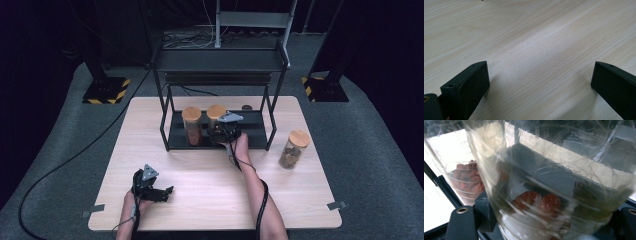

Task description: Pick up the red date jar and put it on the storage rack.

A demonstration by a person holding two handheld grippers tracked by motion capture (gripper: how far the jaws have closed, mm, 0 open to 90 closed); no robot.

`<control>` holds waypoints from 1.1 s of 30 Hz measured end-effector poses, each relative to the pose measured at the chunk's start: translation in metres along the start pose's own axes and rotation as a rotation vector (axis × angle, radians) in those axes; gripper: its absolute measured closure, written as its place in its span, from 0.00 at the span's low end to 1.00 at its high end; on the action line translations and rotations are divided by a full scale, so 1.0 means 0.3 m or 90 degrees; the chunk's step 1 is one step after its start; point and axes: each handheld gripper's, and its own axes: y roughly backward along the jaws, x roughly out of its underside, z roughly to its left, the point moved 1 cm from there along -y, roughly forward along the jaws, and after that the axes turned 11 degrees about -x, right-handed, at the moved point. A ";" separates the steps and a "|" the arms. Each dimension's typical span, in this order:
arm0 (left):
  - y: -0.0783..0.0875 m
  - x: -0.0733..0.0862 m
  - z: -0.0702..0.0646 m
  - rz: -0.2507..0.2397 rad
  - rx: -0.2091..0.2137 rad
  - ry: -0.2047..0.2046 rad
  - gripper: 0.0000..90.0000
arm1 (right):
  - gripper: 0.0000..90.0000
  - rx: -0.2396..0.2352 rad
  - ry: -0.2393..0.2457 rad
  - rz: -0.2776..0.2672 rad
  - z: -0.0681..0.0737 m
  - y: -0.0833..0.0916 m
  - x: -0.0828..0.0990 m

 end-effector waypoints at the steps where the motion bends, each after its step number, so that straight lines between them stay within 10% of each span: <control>1: 0.000 0.000 0.000 0.000 0.000 0.000 0.01 | 0.27 0.000 -0.001 0.001 0.000 -0.002 0.002; 33: 0.000 0.000 -0.001 -0.001 -0.001 0.001 0.01 | 0.27 -0.009 -0.026 -0.023 -0.011 -0.007 0.027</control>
